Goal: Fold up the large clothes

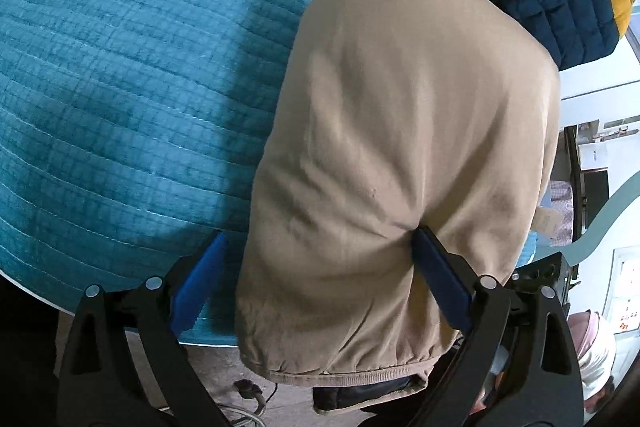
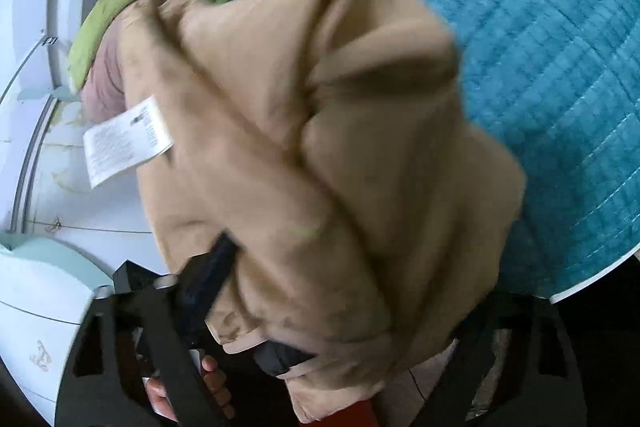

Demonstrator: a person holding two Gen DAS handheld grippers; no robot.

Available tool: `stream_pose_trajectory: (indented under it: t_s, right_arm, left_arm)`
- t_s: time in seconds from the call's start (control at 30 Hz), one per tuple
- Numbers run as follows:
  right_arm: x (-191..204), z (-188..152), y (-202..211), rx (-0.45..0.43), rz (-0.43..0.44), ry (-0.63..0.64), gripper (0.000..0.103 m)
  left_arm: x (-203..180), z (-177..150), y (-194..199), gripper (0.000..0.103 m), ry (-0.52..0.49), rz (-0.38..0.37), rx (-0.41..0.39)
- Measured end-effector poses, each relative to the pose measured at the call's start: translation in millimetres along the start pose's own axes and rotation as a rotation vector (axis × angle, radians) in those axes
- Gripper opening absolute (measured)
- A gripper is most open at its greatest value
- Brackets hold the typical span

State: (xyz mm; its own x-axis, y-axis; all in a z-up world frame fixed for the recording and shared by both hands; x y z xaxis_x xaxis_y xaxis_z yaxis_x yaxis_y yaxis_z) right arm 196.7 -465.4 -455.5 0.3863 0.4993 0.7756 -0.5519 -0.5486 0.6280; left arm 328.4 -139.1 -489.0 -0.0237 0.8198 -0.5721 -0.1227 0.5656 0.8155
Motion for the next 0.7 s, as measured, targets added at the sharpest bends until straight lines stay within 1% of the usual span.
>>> stream_pose_trajectory:
  t_s: [0.1, 0.13, 0.17, 0.2, 0.27, 0.3, 0.37, 0.43, 0.5, 0.6, 0.7]
  right_arm:
    - [1, 1, -2, -0.013, -0.012, 0.004, 0.06]
    - [4, 0, -1, -0.02, -0.011, 0.006, 0.052]
    - [10, -2, 2, -0.028, -0.003, 0.014, 0.043]
    - [16, -3, 2, -0.032, 0.004, 0.026, 0.04]
    - [33, -5, 1, -0.037, 0.024, 0.069, 0.034]
    - [44, -8, 0, -0.036, 0.046, 0.091, 0.034]
    - [59, -9, -3, -0.036, 0.096, 0.122, 0.032]
    - [78, -12, -7, -0.029, 0.152, 0.153, 0.031]
    - [106, -19, -13, -0.013, 0.2, 0.213, 0.031]
    - [143, -25, -24, 0.009, 0.233, 0.293, 0.031]
    - [190, -31, -41, 0.035, 0.246, 0.387, 0.031]
  left_arm:
    - [1, -3, -4, 0.093, 0.01, -0.022, -0.001]
    - [-3, -3, -4, 0.092, -0.005, -0.022, -0.011]
    - [-8, -4, -3, 0.074, -0.033, -0.028, -0.027]
    - [-15, -5, -1, 0.064, -0.064, -0.047, -0.038]
    - [-27, -3, 9, 0.053, -0.136, 0.0, -0.078]
    - [-29, -2, 12, 0.051, -0.152, 0.01, -0.092]
    - [-30, 1, 23, 0.042, -0.173, 0.022, -0.119]
    - [-29, 3, 36, 0.04, -0.193, 0.035, -0.152]
    - [-28, 7, 54, 0.038, -0.221, 0.051, -0.192]
    - [-19, 11, 88, 0.036, -0.24, 0.056, -0.248]
    - [-6, 20, 133, 0.035, -0.243, 0.061, -0.326]
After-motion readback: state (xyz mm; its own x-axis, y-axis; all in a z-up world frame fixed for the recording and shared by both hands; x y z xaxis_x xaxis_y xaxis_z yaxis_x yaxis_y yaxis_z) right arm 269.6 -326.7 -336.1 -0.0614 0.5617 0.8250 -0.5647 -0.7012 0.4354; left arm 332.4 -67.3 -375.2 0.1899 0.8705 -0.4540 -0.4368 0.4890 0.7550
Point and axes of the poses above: each gripper's, at about its wrist camera, not at the fingertips, and y roughly against the way its jaws point, x to its left, z to its top, the point moved 6 cm from there along -y, roughly the way its jaws point, and after that the axes turned 4 degrees about x, right-handed, at the moved point
